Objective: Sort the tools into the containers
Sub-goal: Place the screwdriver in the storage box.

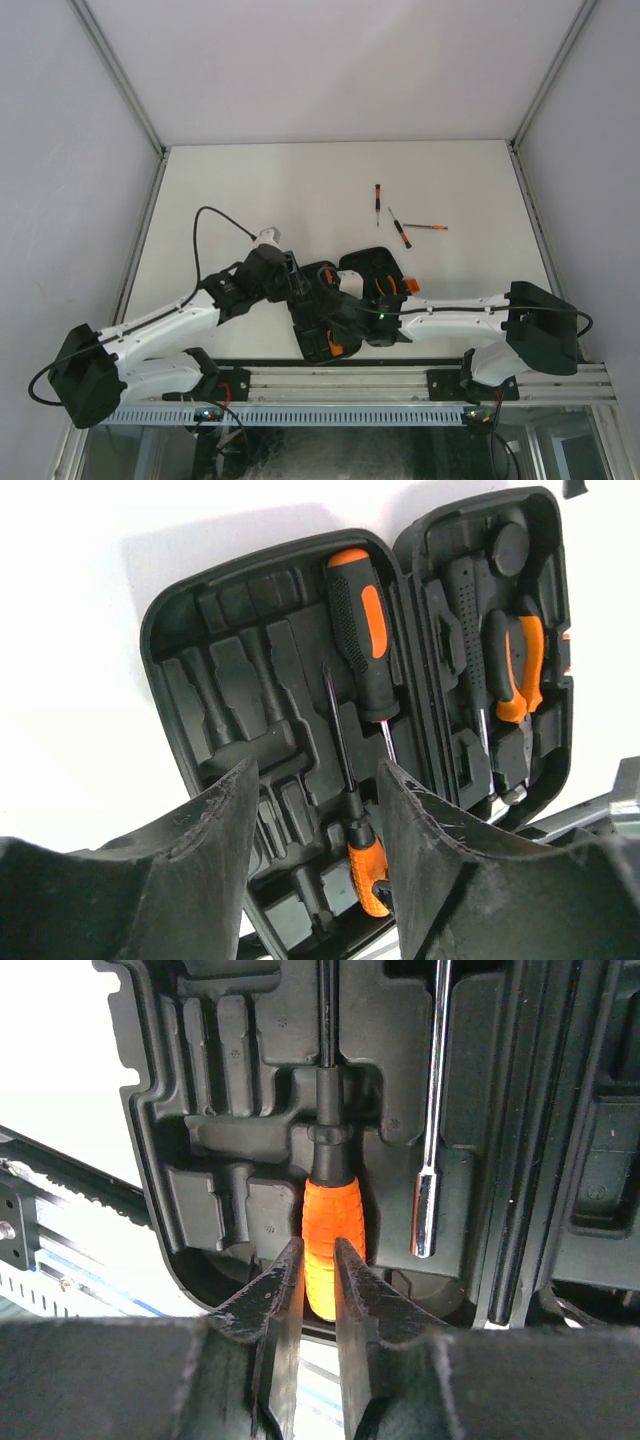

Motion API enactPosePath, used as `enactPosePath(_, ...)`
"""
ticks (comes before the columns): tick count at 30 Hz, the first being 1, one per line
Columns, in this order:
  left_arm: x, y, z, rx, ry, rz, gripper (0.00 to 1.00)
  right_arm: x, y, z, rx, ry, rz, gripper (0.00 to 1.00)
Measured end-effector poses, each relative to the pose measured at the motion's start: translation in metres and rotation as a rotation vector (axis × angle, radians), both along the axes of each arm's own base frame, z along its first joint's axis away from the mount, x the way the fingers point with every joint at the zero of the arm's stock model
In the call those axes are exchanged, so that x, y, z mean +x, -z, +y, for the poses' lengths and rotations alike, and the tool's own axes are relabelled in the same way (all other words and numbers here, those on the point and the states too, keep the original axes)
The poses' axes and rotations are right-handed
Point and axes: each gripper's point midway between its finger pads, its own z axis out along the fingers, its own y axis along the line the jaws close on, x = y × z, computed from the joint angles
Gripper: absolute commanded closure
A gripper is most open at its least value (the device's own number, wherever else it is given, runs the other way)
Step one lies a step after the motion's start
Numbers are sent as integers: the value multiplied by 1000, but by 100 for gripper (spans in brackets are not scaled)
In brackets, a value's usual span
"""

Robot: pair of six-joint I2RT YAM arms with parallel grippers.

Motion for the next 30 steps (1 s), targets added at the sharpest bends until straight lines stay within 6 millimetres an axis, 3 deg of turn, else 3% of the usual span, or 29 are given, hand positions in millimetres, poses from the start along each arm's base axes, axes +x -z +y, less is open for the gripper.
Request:
enactPosePath(6, -4, 13, -7, 25, 14, 52, 51, 0, 0, -1, 12, 15, 1, 83)
enactPosePath(15, -1, 10, -18, 29, 29, 63, 54, 0, 1, -1, 13, 22, 3, 84)
enactPosePath(20, -1, 9, -11, 52, 10, 52, 53, 0, -1, -1, 16, 16, 2, 81)
enactPosePath(27, 7, -24, 8, -12, -29, -66, 53, 5, -12, -2, 27, -15, -18, 80)
enactPosePath(30, 7, -24, 21, -16, -44, -94, 53, 16, -24, 3, 50, -12, -38, 81)
